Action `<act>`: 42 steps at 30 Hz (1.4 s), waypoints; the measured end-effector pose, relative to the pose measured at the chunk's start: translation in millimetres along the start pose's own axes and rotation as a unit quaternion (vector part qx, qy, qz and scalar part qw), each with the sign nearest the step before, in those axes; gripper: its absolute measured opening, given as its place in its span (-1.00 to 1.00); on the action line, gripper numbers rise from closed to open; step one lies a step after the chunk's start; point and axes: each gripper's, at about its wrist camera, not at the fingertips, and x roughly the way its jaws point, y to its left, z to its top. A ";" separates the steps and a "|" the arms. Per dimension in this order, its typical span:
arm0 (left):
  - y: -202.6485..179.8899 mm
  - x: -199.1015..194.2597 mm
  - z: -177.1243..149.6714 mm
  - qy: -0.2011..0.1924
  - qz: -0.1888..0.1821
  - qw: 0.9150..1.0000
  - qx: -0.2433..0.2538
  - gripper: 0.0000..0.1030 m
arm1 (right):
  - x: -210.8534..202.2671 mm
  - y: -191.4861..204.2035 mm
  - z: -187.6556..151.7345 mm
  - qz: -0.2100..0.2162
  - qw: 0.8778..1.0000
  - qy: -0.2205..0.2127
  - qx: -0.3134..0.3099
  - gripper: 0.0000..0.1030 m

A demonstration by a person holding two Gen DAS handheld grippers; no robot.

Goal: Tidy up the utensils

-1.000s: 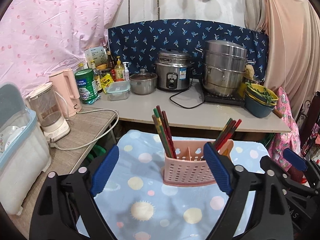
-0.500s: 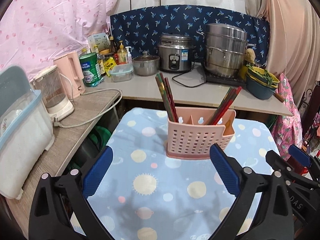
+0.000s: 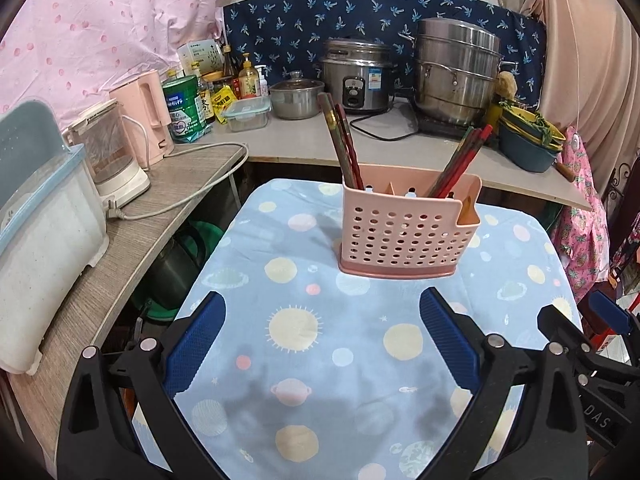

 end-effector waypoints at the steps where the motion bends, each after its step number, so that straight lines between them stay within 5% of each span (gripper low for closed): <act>1: -0.1 0.6 -1.9 0.002 0.000 1.000 0.000 0.81 | 0.8 0.1 -2.0 0.000 1.000 0.002 0.000 0.68; 6: -0.4 4.1 -9.9 0.011 0.001 1.000 0.004 0.81 | 3.0 2.6 -9.6 -0.004 1.000 0.008 -0.003 0.70; 7: -0.7 4.8 -11.0 0.012 0.001 1.000 0.004 0.81 | 3.5 2.5 -10.9 -0.004 1.000 0.009 -0.004 0.90; 42: 3.0 15.4 -22.0 0.027 0.022 0.999 0.001 0.81 | 14.6 9.9 -27.4 -0.003 0.999 0.030 -0.010 0.87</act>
